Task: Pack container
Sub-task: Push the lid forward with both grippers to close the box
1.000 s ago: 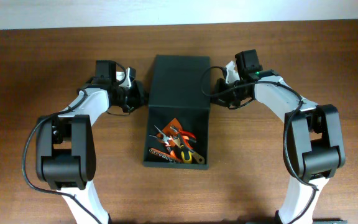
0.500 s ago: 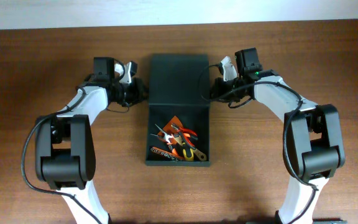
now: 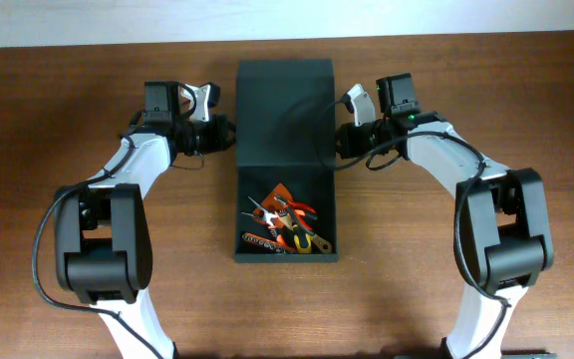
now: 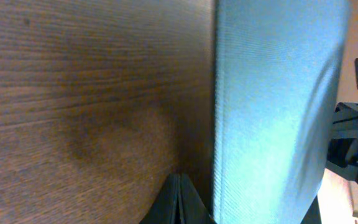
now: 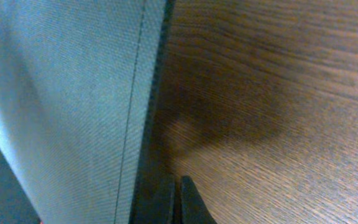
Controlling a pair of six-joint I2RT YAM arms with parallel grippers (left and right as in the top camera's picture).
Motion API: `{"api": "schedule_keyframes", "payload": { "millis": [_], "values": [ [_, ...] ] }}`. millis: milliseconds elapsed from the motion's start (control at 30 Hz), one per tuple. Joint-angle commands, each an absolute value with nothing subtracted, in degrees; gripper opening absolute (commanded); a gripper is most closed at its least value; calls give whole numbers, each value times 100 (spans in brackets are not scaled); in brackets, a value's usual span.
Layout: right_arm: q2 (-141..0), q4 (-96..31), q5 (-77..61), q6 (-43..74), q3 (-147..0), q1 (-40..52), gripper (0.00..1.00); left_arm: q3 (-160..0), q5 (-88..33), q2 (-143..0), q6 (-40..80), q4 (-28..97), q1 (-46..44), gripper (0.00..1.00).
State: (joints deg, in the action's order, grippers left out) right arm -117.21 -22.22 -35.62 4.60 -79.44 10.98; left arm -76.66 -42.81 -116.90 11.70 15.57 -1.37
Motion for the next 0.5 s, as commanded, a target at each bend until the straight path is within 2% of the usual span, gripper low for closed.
{"api": "schedule_keyframes", "payload": {
  "millis": [0, 467],
  "values": [
    [-11137, -2139, -3811, 123, -8060, 1273, 4, -7878, -4681, -11719, 1055, 1520, -134, 2],
    [-10523, -2473, -3607, -99, -8060, 1273, 4, -8005, -4978, -11428, 1050, 1566, 8, 2]
  ]
}}
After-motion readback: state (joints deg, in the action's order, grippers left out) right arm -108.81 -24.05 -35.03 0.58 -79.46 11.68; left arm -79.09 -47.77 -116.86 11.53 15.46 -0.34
